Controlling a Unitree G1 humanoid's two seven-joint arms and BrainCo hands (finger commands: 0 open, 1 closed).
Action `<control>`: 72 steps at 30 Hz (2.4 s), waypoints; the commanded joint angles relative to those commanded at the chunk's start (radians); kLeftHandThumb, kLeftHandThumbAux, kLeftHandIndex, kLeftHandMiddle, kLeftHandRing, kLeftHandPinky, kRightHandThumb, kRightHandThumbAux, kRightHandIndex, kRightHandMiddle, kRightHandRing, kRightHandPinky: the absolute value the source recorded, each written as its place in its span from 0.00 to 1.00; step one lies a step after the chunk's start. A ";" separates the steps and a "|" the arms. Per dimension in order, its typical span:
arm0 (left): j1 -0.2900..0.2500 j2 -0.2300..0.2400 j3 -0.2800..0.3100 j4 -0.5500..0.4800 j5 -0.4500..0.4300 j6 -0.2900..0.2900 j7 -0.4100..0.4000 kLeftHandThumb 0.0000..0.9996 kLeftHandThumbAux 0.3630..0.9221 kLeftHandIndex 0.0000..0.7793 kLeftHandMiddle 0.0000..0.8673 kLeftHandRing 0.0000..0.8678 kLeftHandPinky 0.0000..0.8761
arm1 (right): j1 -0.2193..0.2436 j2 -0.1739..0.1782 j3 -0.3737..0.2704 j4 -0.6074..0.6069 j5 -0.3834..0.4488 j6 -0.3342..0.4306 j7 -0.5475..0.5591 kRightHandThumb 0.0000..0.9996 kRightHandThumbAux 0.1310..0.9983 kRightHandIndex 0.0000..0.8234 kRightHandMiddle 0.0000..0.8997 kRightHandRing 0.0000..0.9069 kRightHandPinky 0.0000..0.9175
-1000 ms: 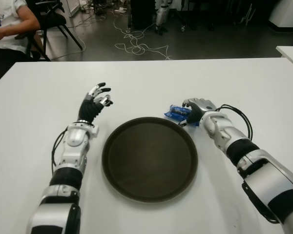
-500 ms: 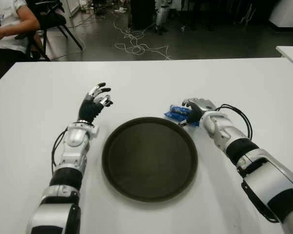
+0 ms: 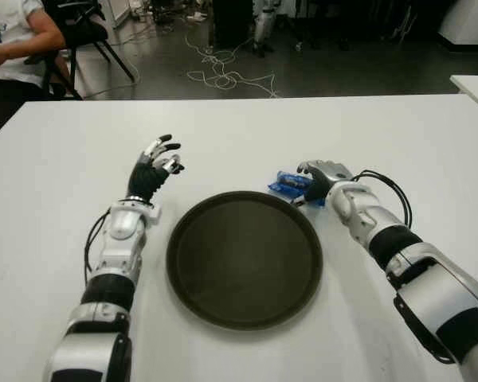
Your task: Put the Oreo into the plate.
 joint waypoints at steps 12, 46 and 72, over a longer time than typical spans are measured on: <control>-0.001 0.001 -0.003 0.003 0.004 -0.005 0.002 1.00 0.51 0.20 0.26 0.52 0.40 | -0.004 -0.005 0.015 0.007 -0.009 -0.023 0.025 0.00 0.54 0.12 0.19 0.20 0.18; -0.001 0.001 -0.010 0.007 0.018 -0.013 0.006 1.00 0.50 0.19 0.27 0.52 0.41 | 0.005 -0.053 0.021 -0.033 -0.033 -0.100 -0.101 0.27 0.61 0.60 0.64 0.61 0.58; -0.003 -0.003 -0.008 0.007 0.013 -0.004 0.007 1.00 0.51 0.21 0.27 0.52 0.42 | -0.003 -0.059 0.012 -0.035 -0.033 -0.075 -0.052 0.21 0.61 0.56 0.52 0.52 0.53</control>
